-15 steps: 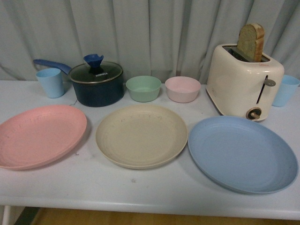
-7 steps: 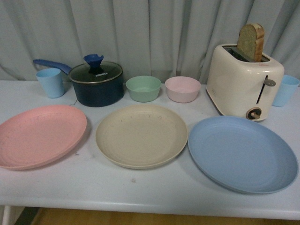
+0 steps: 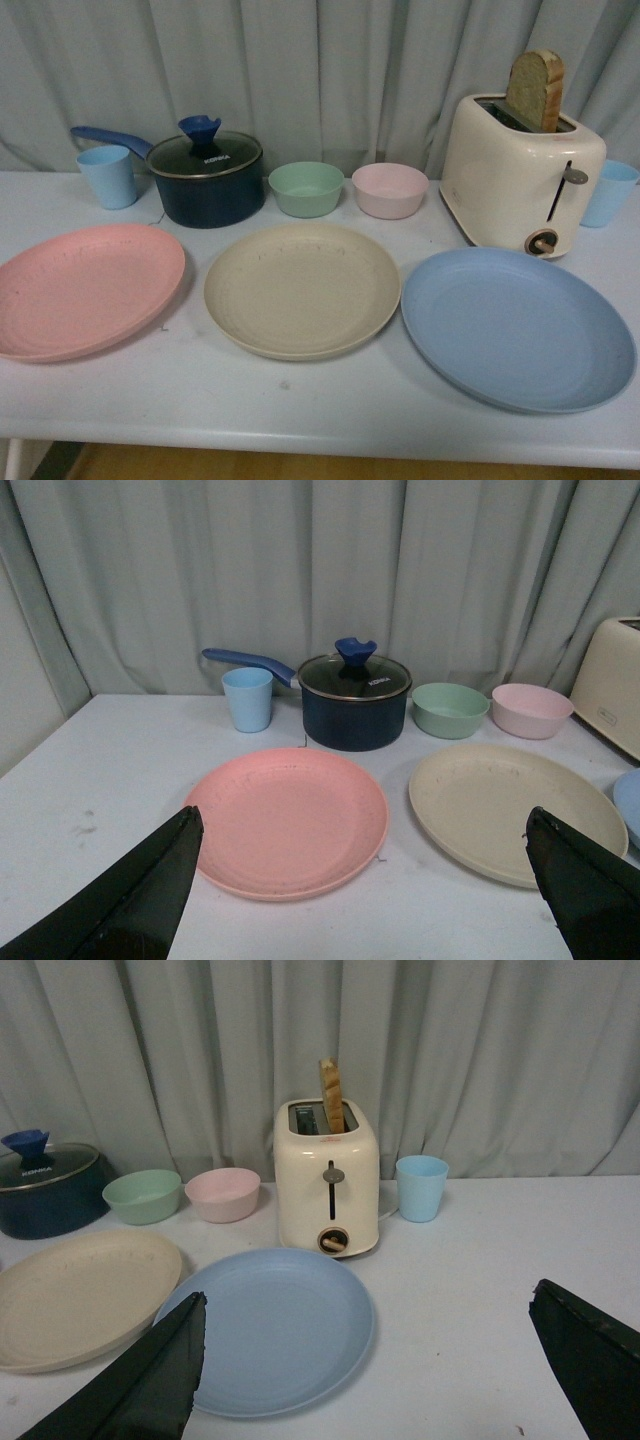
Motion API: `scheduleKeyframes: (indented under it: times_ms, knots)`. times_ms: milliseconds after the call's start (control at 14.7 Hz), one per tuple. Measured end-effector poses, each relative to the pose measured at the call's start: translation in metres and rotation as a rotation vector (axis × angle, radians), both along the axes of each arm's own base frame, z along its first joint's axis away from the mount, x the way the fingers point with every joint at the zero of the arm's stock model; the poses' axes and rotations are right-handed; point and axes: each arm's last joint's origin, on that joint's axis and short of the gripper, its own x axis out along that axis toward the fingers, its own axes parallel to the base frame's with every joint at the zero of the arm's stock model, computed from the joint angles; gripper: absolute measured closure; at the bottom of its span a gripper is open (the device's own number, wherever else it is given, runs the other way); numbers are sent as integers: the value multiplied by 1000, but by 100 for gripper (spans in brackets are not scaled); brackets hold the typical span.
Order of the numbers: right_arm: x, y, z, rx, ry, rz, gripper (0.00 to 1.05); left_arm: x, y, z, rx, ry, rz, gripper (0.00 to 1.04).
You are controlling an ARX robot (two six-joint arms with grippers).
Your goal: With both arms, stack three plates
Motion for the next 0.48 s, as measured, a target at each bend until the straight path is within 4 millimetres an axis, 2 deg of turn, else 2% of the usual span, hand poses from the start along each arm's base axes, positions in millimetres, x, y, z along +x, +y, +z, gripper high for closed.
scheduleKeyframes:
  times_ms: [477]
  knots:
    - [0, 0, 0, 0, 0, 0, 6, 0, 0, 0, 0, 0, 0, 7]
